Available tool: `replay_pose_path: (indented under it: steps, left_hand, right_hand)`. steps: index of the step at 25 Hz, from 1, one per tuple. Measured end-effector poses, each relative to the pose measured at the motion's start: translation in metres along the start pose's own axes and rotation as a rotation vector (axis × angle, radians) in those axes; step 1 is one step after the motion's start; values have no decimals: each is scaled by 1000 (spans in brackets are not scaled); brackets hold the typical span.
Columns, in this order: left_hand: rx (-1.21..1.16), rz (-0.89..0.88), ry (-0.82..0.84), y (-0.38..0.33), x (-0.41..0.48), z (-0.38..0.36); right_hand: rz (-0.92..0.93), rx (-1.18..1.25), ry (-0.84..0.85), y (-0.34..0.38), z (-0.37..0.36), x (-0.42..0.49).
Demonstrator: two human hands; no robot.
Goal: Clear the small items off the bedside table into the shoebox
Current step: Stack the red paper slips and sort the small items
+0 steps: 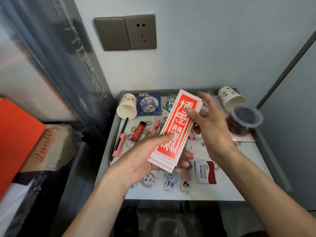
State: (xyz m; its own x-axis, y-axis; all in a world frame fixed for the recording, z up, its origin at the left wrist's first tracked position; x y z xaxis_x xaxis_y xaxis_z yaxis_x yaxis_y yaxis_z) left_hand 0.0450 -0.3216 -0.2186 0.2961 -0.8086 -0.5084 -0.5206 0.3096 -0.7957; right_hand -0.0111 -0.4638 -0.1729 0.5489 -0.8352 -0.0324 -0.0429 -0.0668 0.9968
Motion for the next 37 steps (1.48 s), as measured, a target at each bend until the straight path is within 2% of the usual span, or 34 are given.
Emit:
replay_pose_path:
  steps: [3, 5, 8, 15, 20, 26, 32, 37]
  left_hand:
    - [48, 39, 59, 8, -2, -5]
    - [167, 6, -58, 11, 3, 8]
    - [473, -154, -269, 0, 8, 26]
    - [885, -316, -385, -17, 12, 27]
    - [905, -418, -476, -29, 6, 27]
    - [1005, -556, -645, -51, -9, 27]
    - [981, -597, -662, -55, -18, 33]
    - [1001, -561, -639, -50, -21, 44]
  right_hand:
    - [9, -15, -15, 0, 5, 4]
    - [15, -85, -16, -4, 3, 5]
    - [72, -69, 2, 1, -3, 2]
    - [221, -8, -48, 20, -16, -8]
    - [211, -7, -48, 13, -25, -11]
    - [288, -90, 25, 19, -49, -25]
    - [255, -44, -15, 20, -51, -24]
    - [279, -50, 0, 24, -60, -34]
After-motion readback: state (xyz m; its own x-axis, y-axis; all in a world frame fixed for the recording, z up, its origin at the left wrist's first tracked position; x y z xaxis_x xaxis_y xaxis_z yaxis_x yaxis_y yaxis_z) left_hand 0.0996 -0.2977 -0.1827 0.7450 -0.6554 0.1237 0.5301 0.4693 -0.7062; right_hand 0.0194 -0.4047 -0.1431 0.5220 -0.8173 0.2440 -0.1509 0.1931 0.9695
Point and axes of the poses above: each hand's wrist, its own x-axis towards the middle knuckle, its own z-axis out of the back of the hand, y = z × x, the point moved 10 cm from there along x, towards the middle knuckle, and after that the axes turned 7 degrees about -y, right-handed, at the moved point
